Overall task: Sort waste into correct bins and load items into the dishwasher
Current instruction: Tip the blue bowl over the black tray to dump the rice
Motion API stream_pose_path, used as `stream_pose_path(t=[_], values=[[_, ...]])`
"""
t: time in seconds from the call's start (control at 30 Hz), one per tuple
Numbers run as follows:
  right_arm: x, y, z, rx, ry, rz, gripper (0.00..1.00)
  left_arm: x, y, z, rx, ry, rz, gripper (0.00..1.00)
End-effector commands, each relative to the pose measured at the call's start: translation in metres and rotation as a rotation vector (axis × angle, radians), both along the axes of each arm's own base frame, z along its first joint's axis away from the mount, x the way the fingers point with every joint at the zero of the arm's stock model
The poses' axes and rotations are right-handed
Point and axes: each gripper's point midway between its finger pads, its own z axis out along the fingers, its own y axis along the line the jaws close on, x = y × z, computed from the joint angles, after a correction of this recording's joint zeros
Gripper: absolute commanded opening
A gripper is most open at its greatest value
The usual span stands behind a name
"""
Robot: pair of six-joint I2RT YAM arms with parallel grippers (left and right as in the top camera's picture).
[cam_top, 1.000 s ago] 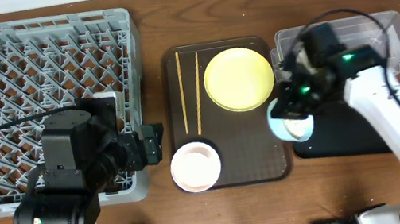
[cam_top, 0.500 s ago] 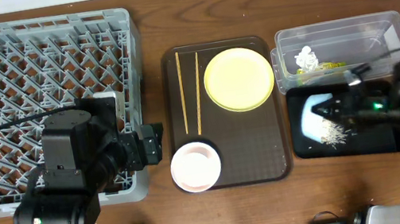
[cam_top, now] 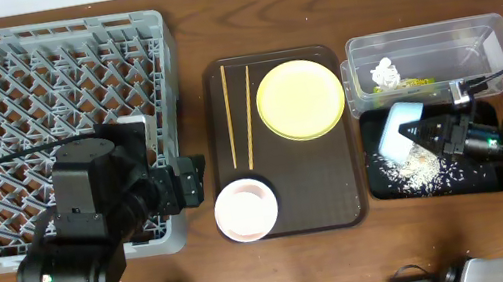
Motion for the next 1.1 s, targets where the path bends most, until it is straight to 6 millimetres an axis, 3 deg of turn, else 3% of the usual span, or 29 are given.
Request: stream_pose_path(t=[0.0,0.1,0.2,0.27,0.33,0.43,0.53,0.6,0.7,0.8,0.9,1.07], values=[[0.001,0.002,0.027,0.06,-0.191,-0.004,0.01,0.002,0.0,0.011,-0.004,-0.027,0.005,0.98],[0.005,-0.002,0.015,0.01,-0.157,-0.001,0.01,0.002,0.0,0.011,-0.003,-0.027,0.006,0.98],[0.002,0.002,0.031,0.076,-0.205,-0.006,0.01,0.002,0.0,0.011,-0.003,-0.027,0.006,0.98],[0.003,0.0,0.02,0.01,-0.197,0.006,0.01,0.002,0.0,0.011,-0.003,-0.027,0.006,0.98],[0.006,-0.005,0.01,0.018,-0.066,-0.023,0.01,0.002,0.0,0.011,-0.003,-0.027,0.006,0.98],[0.003,-0.001,0.03,0.084,-0.169,-0.021,0.01,0.002,0.0,0.011,-0.003,-0.027,0.006,0.98],[0.006,-0.005,0.024,0.064,-0.132,-0.031,0.01,0.002,0.0,0.011,-0.003,-0.027,0.006,0.98],[0.005,-0.003,0.042,0.124,-0.216,-0.035,0.01,0.002,0.0,0.011,-0.003,-0.027,0.006,0.98],[0.008,-0.006,0.028,0.061,-0.165,-0.032,0.01,0.002,0.0,0.011,-0.003,-0.027,0.006,0.98],[0.007,-0.002,0.032,0.092,-0.136,-0.029,0.01,0.002,0.0,0.011,-0.003,-0.027,0.006,0.98],[0.006,-0.004,0.015,0.008,-0.077,-0.023,0.01,0.002,0.0,0.011,-0.003,-0.027,0.005,0.98],[0.002,0.001,0.018,-0.003,-0.056,-0.008,0.01,0.002,0.0,0.011,-0.003,-0.027,0.006,0.98]])
